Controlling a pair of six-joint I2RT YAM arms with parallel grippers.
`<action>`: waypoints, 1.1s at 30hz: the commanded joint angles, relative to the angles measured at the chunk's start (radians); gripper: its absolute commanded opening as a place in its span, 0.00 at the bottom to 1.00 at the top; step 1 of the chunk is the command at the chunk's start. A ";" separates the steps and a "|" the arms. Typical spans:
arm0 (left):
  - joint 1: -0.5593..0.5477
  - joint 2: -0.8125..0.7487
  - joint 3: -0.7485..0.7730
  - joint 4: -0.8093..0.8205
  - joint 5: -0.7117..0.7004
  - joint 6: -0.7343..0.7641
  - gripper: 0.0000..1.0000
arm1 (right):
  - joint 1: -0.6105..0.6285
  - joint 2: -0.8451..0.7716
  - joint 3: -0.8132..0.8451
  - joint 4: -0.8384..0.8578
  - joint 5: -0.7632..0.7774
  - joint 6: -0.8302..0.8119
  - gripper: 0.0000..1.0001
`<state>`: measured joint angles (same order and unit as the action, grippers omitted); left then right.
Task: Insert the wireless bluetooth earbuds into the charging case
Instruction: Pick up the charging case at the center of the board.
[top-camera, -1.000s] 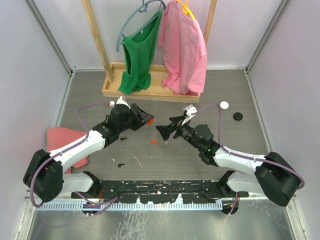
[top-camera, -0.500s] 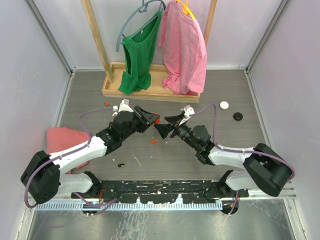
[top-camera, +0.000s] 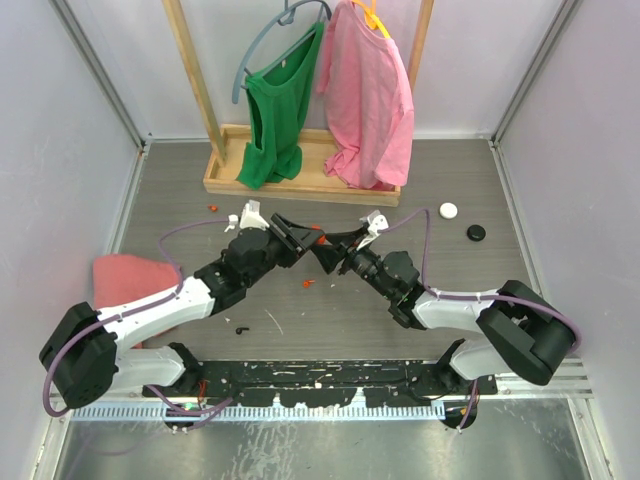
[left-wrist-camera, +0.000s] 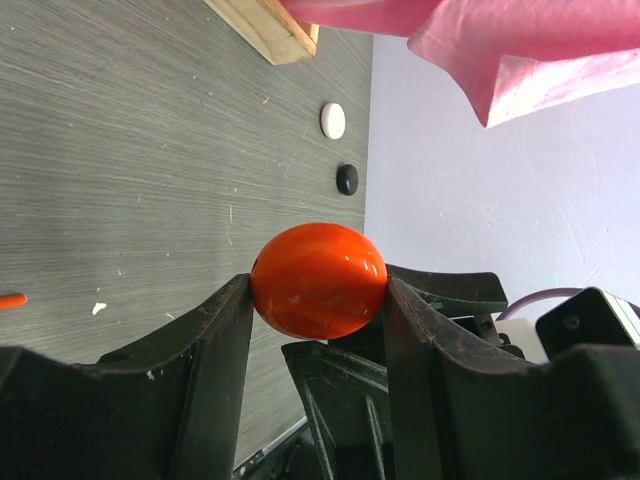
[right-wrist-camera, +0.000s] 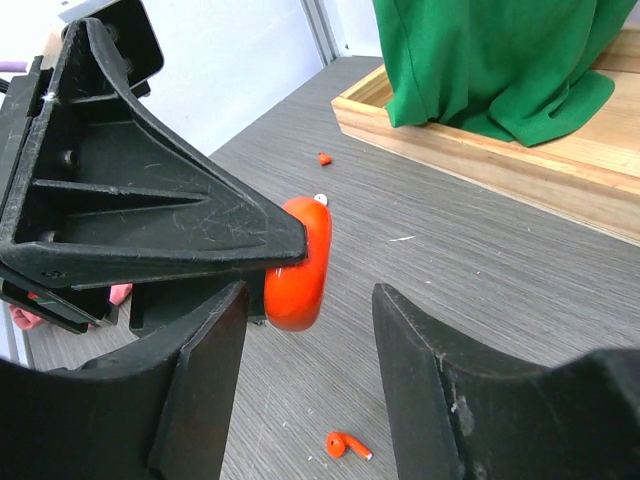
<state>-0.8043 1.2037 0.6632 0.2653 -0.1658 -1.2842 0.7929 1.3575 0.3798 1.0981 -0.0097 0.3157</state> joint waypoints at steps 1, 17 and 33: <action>-0.012 -0.020 -0.005 0.092 -0.041 -0.010 0.41 | 0.005 -0.011 0.014 0.098 0.027 -0.013 0.58; -0.027 -0.043 -0.055 0.124 -0.070 -0.006 0.45 | 0.006 -0.023 -0.002 0.110 0.034 -0.021 0.22; -0.026 -0.295 -0.076 -0.003 -0.066 0.481 0.85 | -0.044 -0.210 0.036 -0.203 -0.192 -0.125 0.10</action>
<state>-0.8303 0.9901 0.5896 0.2844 -0.2417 -1.0523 0.7742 1.2152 0.3737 0.9813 -0.0834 0.2405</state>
